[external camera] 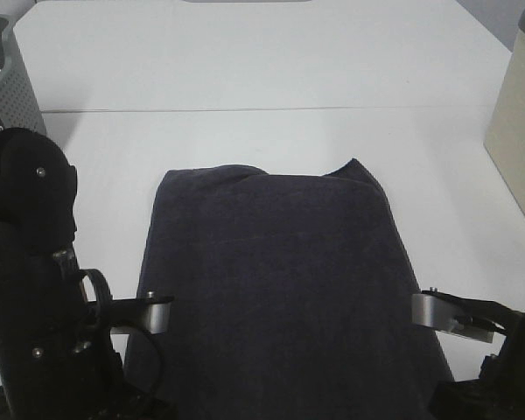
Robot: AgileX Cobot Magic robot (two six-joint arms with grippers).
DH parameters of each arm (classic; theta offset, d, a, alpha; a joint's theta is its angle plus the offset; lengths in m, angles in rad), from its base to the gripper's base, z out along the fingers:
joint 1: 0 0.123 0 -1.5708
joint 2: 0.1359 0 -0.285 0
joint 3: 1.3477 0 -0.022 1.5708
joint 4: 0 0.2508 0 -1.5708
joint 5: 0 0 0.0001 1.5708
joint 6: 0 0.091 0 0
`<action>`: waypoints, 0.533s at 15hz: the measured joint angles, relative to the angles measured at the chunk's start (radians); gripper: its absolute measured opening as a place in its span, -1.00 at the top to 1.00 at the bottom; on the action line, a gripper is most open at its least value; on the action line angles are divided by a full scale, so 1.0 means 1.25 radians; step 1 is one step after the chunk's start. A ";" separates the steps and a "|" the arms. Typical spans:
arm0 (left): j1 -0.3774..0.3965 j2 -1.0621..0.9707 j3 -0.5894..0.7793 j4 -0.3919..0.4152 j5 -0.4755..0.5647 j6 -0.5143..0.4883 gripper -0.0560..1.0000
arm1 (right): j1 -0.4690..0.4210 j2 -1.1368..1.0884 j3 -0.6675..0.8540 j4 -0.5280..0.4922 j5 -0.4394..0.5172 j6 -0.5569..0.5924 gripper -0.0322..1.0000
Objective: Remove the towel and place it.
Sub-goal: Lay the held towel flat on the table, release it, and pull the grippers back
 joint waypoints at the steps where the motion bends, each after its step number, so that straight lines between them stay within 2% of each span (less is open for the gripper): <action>1: 0.000 0.000 0.000 -0.011 -0.002 0.010 -0.34 | 0.000 0.000 0.000 0.000 0.000 -0.004 -0.24; 3: 0.000 0.000 -0.009 -0.022 -0.002 0.026 -0.35 | 0.000 0.001 -0.014 -0.001 -0.002 -0.012 -0.25; 8: 0.000 0.000 -0.112 -0.026 0.000 0.060 -0.35 | 0.000 0.002 -0.111 -0.024 -0.018 -0.013 -0.25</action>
